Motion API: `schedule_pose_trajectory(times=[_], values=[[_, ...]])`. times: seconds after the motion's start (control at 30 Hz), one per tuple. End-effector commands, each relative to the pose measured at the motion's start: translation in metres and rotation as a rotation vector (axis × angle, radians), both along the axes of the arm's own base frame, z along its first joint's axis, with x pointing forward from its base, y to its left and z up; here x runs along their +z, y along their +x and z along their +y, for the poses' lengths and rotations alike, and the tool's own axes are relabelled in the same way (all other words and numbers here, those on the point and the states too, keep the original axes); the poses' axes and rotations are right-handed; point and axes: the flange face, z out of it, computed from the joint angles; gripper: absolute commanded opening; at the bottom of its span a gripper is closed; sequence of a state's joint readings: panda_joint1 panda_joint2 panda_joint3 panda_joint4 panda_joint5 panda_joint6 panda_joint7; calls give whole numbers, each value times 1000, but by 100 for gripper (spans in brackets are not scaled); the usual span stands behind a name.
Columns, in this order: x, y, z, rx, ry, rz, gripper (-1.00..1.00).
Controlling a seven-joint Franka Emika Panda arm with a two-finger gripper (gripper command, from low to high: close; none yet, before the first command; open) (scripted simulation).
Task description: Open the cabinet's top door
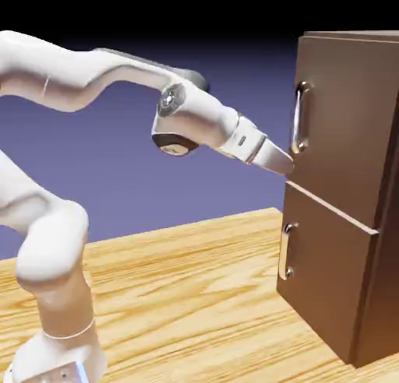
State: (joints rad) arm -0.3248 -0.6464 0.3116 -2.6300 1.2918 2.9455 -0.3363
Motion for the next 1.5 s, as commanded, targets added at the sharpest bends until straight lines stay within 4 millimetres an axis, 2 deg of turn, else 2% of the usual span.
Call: schedule_pose_trajectory(times=[0.0,0.47,1.17,1.3,1.33,1.37,1.47], values=[[1,-1,0,0,1,-13,0],[10,-3,12,-6,2,-214,0],[16,17,59,-90,-62,-511,0],[16,67,56,-90,-62,-511,0],[16,67,56,-90,-62,-511,0],[16,67,56,-90,-62,-511,-100],[16,57,50,-50,-51,-512,-100]])
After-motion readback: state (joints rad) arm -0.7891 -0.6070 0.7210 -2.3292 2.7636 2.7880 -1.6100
